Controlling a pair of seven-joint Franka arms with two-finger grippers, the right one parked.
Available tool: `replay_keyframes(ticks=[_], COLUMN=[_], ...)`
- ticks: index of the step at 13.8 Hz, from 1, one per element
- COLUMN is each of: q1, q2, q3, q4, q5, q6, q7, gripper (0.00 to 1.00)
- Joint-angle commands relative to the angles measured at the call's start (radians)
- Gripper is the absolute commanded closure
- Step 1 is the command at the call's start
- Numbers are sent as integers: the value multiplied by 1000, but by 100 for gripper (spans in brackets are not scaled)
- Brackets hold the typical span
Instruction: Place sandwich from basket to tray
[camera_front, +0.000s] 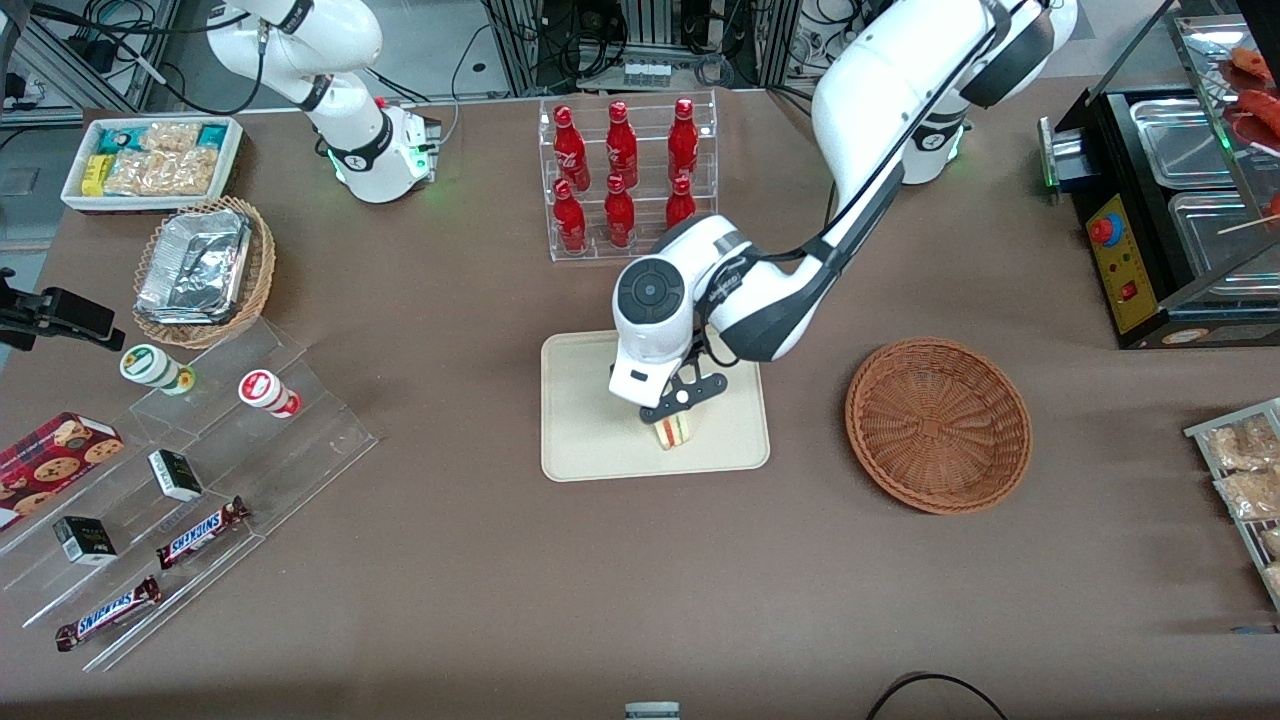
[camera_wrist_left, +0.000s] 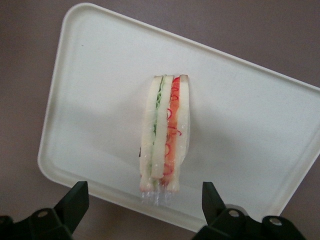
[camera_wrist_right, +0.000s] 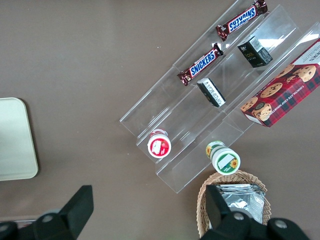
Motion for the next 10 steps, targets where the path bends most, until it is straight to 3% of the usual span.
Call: replay_keyframes(ticks=[1, 6, 10], q1=[-5, 99, 226], q2=[-72, -150, -215], q3=[4, 12, 9], q4=[43, 34, -62], q5=[-6, -29, -29], q6=[-117, -233, -261], q7=[77, 404, 524], gripper=[0, 0, 0])
